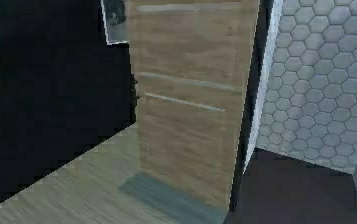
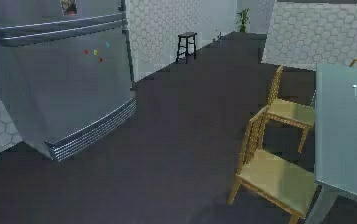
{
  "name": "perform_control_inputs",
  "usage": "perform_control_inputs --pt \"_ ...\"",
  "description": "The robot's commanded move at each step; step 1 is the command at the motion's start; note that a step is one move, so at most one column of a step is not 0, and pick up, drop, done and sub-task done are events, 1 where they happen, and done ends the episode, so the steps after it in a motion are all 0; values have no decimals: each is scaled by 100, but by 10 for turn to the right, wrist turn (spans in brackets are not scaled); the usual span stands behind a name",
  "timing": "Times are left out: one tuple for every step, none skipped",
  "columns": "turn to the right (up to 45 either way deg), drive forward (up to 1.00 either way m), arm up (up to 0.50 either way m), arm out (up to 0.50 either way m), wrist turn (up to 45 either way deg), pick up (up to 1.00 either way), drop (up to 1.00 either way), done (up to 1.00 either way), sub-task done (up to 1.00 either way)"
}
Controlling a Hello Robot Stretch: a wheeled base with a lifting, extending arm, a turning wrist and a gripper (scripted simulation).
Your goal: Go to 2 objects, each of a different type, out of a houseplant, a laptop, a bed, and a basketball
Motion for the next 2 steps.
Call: perform_control_inputs --pt "450 0 0 0 0 0 0 0 0" --pt "330 0 0 0 0 0 0 0 0"
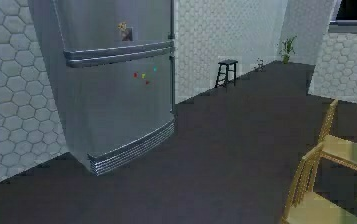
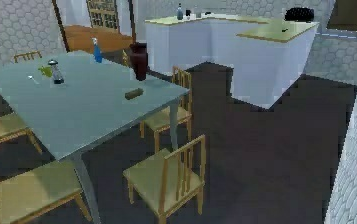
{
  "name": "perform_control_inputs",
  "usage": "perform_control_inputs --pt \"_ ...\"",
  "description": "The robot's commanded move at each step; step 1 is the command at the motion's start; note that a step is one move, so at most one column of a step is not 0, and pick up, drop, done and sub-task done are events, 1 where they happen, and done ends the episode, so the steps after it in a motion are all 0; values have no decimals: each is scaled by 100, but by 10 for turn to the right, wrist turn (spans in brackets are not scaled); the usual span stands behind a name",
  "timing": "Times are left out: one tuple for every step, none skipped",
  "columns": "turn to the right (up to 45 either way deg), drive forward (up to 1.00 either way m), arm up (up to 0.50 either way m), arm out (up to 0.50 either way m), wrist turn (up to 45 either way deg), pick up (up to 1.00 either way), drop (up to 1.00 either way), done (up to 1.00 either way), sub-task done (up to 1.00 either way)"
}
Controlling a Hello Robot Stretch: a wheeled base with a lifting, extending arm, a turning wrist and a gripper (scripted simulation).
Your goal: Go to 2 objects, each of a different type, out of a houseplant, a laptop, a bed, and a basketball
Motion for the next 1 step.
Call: perform_control_inputs --pt "0 100 0 0 0 0 0 0 0"
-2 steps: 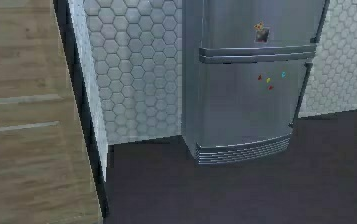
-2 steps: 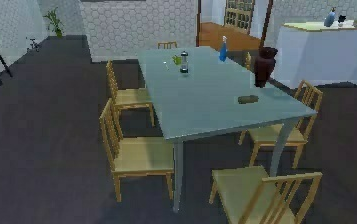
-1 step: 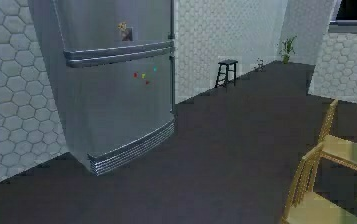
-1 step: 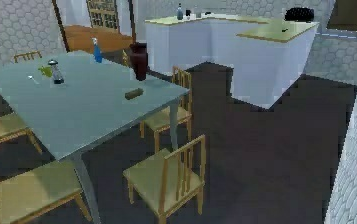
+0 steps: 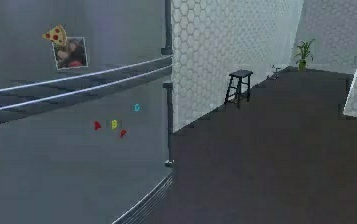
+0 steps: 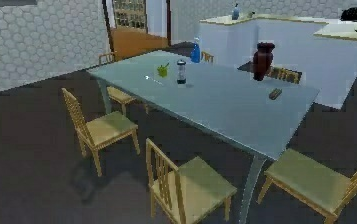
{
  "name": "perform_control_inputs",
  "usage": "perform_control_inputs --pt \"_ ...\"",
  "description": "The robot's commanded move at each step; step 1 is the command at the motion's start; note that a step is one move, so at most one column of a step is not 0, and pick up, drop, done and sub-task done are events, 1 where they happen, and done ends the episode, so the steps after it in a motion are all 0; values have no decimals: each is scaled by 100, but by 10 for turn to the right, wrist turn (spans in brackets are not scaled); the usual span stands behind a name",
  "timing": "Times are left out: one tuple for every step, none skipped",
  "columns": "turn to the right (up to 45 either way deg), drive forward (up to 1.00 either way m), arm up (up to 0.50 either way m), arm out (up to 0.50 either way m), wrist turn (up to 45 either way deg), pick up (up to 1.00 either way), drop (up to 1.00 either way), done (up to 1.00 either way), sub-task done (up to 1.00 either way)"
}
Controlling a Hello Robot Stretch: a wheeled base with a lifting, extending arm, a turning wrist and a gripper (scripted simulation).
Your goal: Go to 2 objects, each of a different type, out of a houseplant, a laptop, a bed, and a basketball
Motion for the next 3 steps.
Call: perform_control_inputs --pt "60 0 0 0 0 0 0 0 0" --pt "0 15 0 0 0 0 0 0 0" --pt "330 0 0 0 0 0 0 0 0"
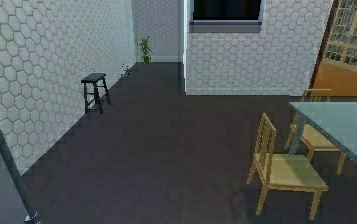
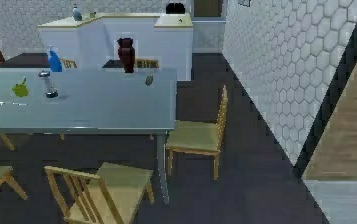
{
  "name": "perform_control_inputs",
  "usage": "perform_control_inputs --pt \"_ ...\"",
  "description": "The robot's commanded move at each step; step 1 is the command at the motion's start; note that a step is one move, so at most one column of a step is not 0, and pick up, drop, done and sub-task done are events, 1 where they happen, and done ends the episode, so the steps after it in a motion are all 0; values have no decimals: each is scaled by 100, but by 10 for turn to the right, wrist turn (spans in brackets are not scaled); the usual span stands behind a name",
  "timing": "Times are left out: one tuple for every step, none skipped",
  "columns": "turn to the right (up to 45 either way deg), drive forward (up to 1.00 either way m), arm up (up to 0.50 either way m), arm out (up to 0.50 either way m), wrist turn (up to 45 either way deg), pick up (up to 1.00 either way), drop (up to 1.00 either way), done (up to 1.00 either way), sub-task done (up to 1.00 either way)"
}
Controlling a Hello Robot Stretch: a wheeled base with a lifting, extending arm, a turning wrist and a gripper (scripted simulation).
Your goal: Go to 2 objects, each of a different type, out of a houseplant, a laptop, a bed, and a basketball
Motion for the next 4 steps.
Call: perform_control_inputs --pt "0 100 0 0 0 0 0 0 0" --pt "0 65 0 0 0 0 0 0 0" --pt "450 0 0 0 0 0 0 0 0" --pt "0 100 0 0 0 0 0 0 0"
